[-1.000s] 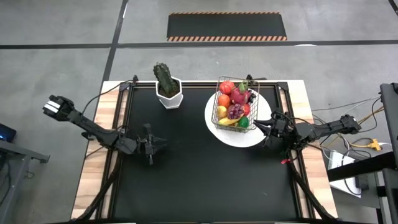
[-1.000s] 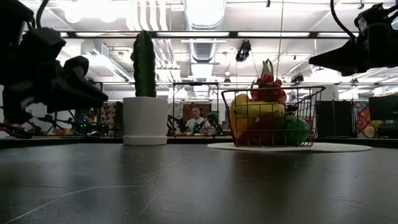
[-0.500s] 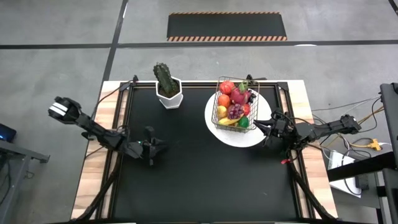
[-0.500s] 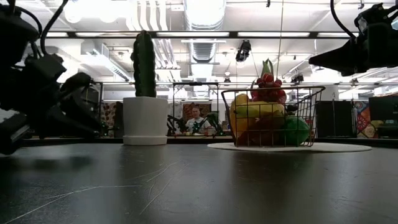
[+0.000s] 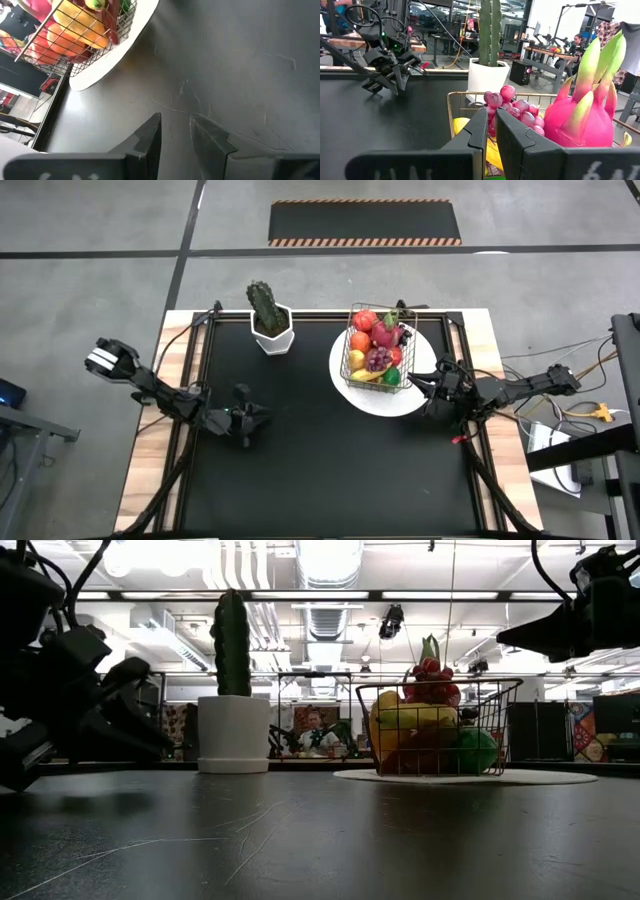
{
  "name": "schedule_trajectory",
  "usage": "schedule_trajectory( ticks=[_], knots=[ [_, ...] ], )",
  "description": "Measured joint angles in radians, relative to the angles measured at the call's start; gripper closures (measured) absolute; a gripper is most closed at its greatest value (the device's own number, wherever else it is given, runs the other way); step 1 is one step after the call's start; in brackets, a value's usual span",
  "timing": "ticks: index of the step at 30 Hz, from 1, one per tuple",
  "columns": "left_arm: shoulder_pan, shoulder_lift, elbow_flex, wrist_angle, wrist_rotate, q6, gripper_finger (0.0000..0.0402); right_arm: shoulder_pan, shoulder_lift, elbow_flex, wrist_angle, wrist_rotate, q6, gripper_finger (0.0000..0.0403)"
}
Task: Build produce basket
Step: Return to Home Position
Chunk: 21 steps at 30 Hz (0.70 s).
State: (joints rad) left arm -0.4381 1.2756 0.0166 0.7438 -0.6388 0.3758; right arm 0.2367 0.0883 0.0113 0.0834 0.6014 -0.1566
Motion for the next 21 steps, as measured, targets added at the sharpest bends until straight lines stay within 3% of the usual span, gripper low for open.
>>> schedule_trajectory(
  ticks=[21],
  knots=[
    [0.0, 0.006, 0.021, 0.061, -0.001, -0.001, 0.0316, 0.0, 0.0, 0.0, 0.0, 0.0, 0.0, 0.0376]
  ],
)
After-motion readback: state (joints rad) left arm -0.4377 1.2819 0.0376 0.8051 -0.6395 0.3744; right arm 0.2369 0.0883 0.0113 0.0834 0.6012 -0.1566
